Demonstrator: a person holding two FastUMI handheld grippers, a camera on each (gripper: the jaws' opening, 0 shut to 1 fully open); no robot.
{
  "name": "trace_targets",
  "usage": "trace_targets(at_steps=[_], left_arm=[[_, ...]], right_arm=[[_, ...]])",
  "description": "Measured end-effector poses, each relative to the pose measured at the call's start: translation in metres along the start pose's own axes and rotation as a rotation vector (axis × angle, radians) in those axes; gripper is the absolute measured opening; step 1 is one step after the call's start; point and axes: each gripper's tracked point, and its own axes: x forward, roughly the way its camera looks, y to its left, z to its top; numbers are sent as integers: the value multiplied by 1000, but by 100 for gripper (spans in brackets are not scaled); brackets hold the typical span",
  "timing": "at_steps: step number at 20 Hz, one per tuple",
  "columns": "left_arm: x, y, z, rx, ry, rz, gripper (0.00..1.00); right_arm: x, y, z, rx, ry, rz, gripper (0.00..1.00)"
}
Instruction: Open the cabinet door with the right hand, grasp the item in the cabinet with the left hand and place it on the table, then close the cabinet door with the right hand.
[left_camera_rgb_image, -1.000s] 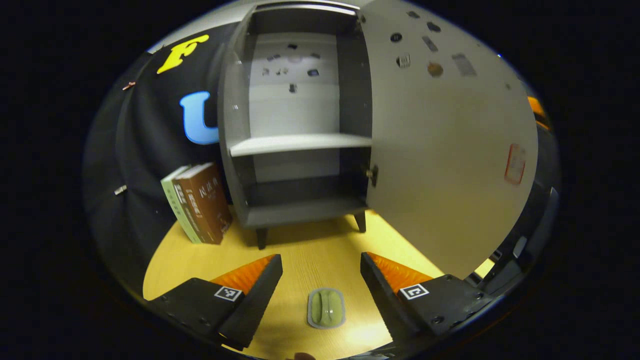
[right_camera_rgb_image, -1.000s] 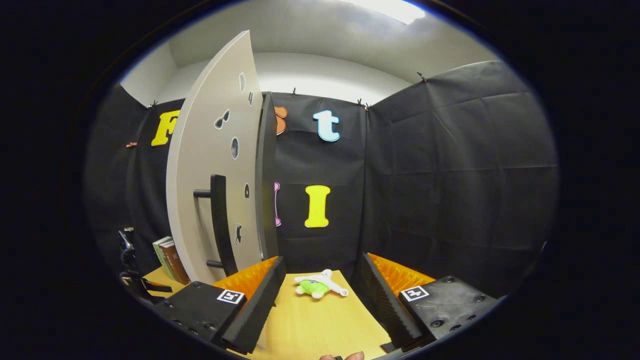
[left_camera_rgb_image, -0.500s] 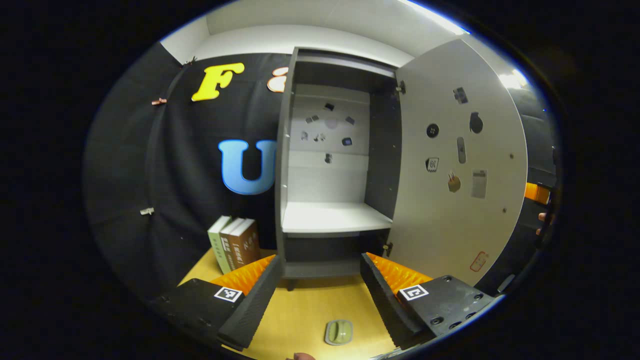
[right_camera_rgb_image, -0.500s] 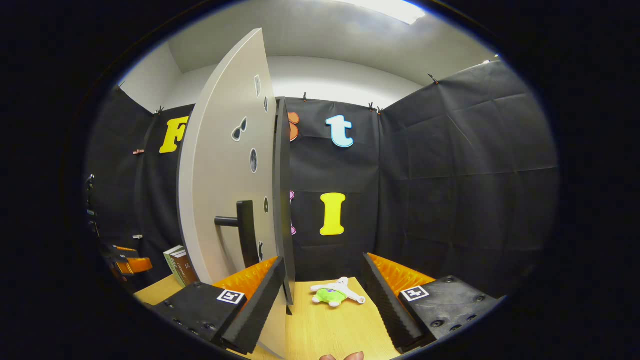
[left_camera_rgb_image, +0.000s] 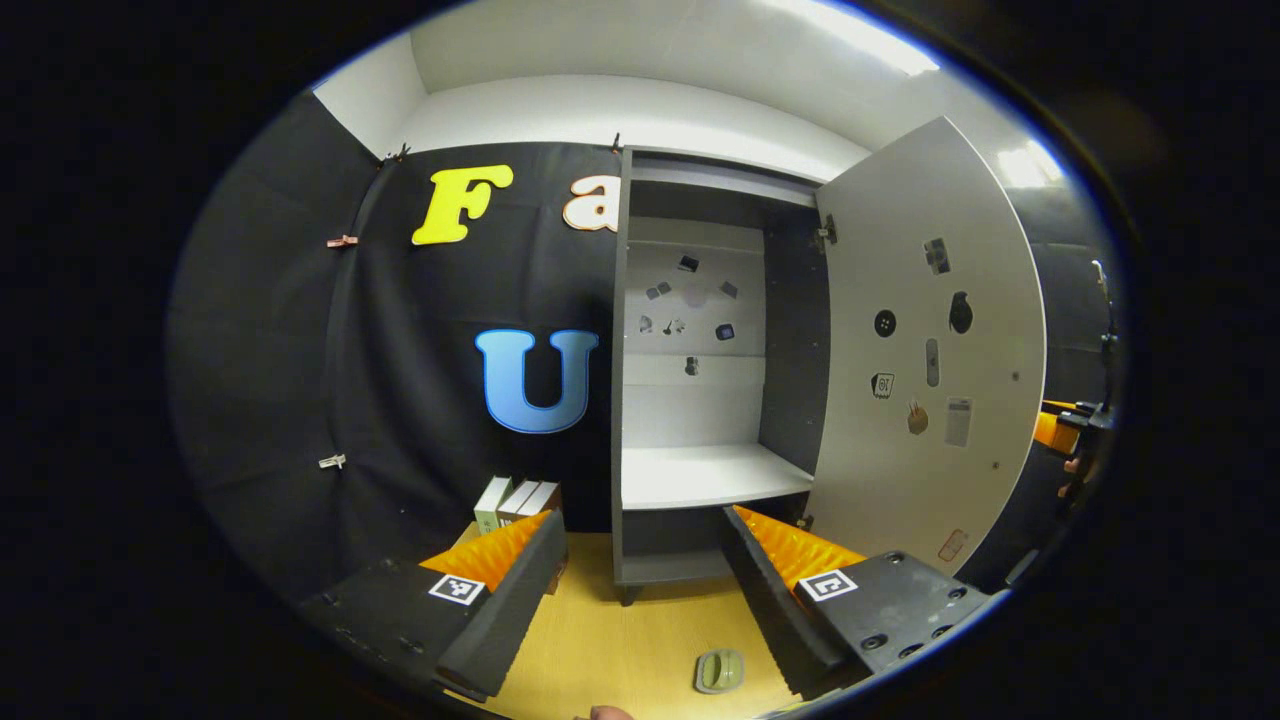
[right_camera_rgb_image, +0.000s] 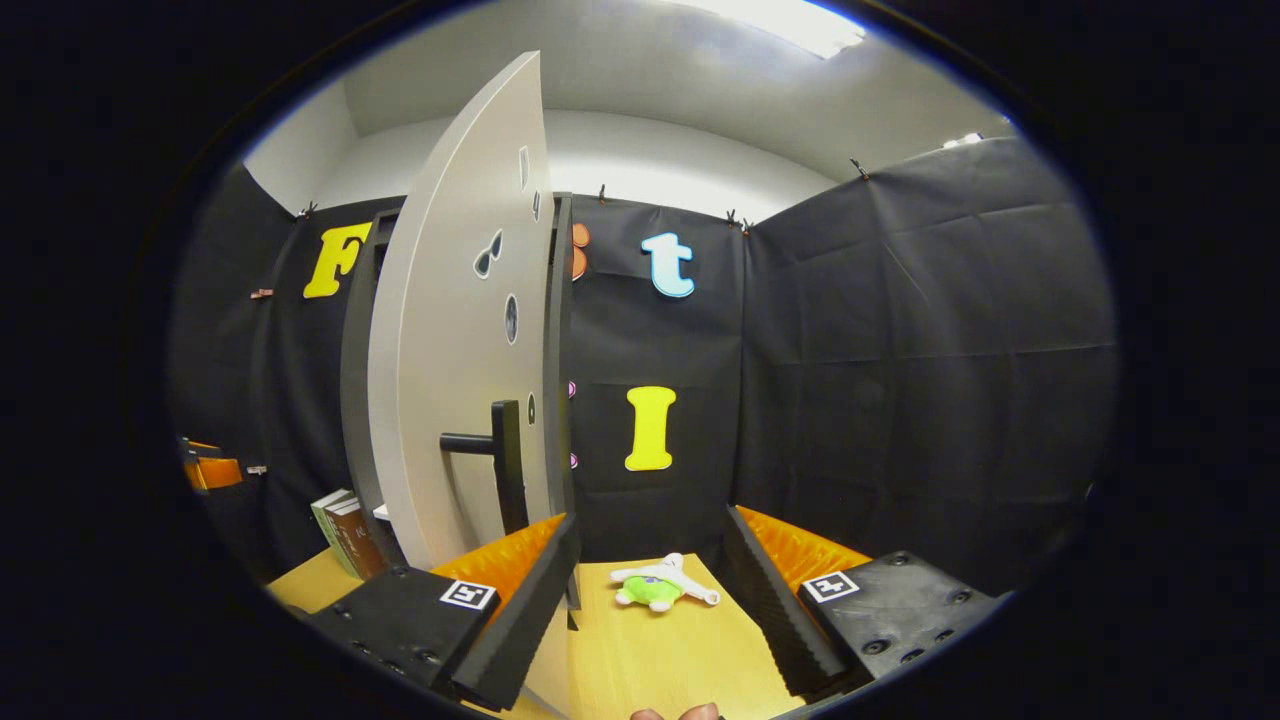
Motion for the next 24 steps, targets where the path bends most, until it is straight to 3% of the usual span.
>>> trace_targets(at_steps=[4, 12, 24], left_arm=[[-4, 9, -4, -10, 1, -5, 99], [-7, 21, -1, -14, -8, 0, 99], [-8, 33, 0, -9, -8, 32, 98]], right_arm=[[-15, 24, -1, 6, 1, -2, 95], [-24, 90, -6, 48, 11, 67, 95], [-11, 208, -17, 89, 36, 311, 97]])
